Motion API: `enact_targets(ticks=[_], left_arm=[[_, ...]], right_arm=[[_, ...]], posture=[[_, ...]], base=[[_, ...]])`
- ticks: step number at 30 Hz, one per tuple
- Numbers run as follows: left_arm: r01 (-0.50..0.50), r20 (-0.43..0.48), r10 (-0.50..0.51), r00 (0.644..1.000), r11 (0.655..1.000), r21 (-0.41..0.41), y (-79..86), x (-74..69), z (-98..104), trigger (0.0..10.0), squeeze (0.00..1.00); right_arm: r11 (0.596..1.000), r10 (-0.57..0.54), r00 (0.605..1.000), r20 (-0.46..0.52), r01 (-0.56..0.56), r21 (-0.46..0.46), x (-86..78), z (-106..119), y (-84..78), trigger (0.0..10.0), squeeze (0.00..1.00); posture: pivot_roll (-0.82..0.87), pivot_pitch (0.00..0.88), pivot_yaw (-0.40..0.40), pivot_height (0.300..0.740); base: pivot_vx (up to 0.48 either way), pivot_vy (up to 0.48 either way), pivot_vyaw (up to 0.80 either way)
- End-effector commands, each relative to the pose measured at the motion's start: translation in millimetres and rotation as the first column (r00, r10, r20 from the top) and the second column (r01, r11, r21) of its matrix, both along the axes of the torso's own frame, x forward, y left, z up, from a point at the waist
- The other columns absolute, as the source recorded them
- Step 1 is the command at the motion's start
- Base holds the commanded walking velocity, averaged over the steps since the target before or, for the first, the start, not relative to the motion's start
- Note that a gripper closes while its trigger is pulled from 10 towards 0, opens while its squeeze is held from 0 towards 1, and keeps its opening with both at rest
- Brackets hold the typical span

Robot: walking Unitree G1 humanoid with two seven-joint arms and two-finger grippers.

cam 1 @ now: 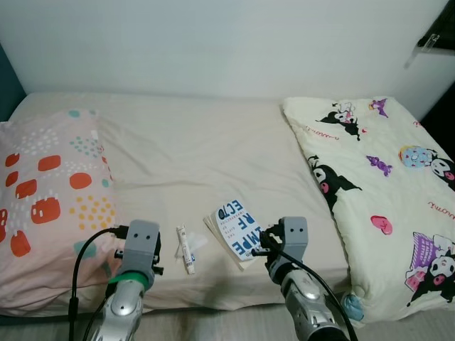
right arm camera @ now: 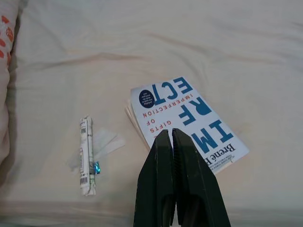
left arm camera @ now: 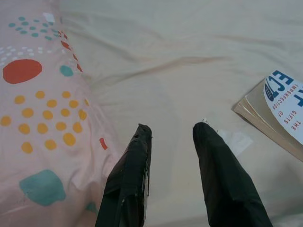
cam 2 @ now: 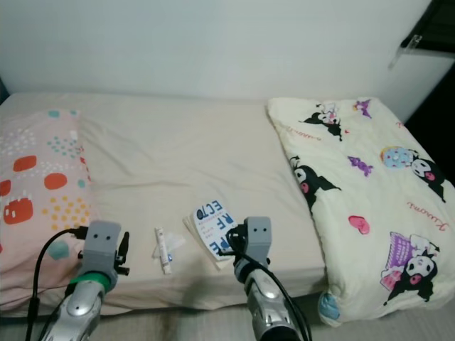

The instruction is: Clean up the room

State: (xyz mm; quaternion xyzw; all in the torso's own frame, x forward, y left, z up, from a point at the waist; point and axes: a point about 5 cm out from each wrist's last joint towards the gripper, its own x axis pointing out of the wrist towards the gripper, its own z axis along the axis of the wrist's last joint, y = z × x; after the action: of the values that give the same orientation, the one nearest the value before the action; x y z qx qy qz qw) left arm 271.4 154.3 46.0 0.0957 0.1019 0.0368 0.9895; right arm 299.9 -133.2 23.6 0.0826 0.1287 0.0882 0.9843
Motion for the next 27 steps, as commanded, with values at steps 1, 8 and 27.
enact_targets(ticks=[1,8,27], left_arm=[[-0.001,-0.036,0.001,0.999,1.000,0.006,0.9,-3.7,-7.0,10.0,0.00],[-0.006,-0.028,0.006,1.000,1.000,0.005,2.0,-3.0,-5.6,10.0,0.00],[-0.003,-0.021,0.003,1.000,1.000,0.007,-0.7,0.6,-3.4,10.0,0.00]], right_arm=[[1.000,-0.013,0.999,-0.032,0.013,-0.003,-3.5,-6.1,-2.6,10.0,0.00],[1.000,-0.014,0.999,-0.035,0.014,-0.003,-3.7,-6.5,-1.4,10.0,0.00],[1.000,-0.029,0.999,-0.014,0.029,0.000,-0.6,-2.5,-0.6,10.0,0.00]], posture=[[0.05,0.049,-0.022,0.740],[0.05,0.051,-0.019,0.740],[0.05,0.054,-0.020,0.715]], base=[[0.000,0.000,0.00],[0.000,0.000,0.00],[0.000,0.000,0.00]])
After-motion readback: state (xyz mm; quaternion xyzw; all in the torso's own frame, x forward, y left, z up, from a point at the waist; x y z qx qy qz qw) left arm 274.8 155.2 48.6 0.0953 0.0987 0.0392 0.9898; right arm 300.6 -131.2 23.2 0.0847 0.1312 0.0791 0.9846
